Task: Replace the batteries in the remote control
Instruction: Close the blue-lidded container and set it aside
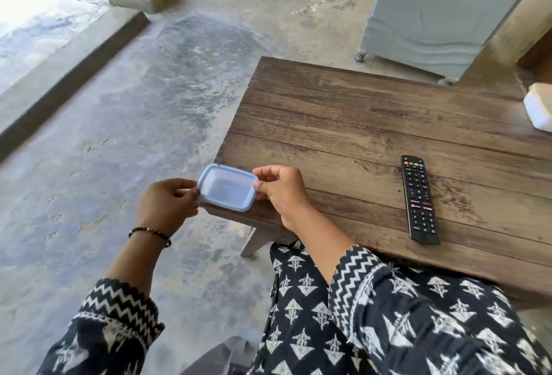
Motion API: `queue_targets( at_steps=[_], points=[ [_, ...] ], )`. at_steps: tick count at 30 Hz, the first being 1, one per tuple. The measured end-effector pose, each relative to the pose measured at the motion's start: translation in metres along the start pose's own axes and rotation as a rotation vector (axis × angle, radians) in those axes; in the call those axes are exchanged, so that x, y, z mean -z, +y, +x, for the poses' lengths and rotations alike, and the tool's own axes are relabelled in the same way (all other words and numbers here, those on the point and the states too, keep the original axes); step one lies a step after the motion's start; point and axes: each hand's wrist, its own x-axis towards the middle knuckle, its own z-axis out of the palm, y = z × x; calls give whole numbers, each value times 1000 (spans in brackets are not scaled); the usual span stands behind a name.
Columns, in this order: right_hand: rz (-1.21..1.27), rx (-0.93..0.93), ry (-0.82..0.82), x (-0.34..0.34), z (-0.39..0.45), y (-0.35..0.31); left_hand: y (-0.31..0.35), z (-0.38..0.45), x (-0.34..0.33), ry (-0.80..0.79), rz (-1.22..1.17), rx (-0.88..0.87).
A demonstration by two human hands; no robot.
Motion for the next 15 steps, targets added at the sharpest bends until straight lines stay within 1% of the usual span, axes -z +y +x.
queue_targets(
  at_steps=[8, 11, 13, 15],
  points=[
    [10, -6, 22, -6, 3, -1, 0, -3, -2, 48, -8, 30],
    [5, -11, 27, -4, 0, -3, 5, -7, -3, 25, 31, 54],
    [2, 6, 35, 6, -8, -5, 10, -11, -2, 25, 151, 51],
    [-23, 60, 66, 26, -19, -8, 22, -20, -4, 107, 371, -46]
  ],
)
